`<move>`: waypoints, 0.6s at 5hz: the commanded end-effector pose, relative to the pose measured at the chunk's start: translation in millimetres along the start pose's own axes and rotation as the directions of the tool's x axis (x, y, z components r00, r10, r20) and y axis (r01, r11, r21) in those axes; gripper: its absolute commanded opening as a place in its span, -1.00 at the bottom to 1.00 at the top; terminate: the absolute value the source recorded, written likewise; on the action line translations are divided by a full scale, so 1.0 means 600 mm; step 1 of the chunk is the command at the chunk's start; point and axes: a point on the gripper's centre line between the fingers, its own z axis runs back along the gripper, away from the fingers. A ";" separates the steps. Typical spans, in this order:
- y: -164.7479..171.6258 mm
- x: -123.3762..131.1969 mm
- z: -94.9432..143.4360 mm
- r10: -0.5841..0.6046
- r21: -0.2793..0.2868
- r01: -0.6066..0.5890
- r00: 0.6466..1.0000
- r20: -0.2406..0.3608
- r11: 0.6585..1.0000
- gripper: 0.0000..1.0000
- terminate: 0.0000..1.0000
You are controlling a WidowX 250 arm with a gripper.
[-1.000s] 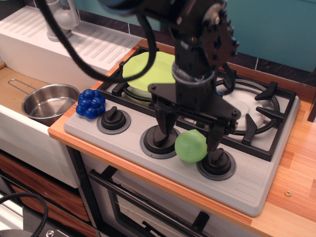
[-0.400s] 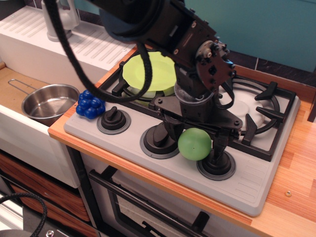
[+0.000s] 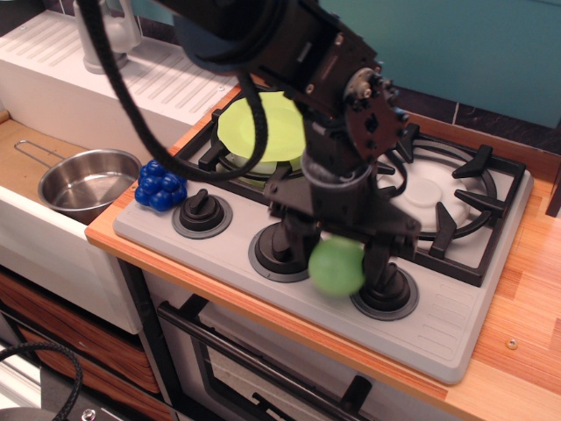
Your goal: Put pear on plate and blueberry in pot or pan in sink
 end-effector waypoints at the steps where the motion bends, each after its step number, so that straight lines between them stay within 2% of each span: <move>1: -0.015 0.013 0.077 0.001 -0.029 -0.001 1.000 -0.006 1.000 -1.00 -1.00; 2: -0.004 0.018 0.119 -0.018 -0.006 0.018 0.999 -0.045 1.000 -1.00 -1.00; 3: 0.009 0.028 0.137 -0.039 0.009 0.040 0.998 -0.046 0.999 -1.00 -1.00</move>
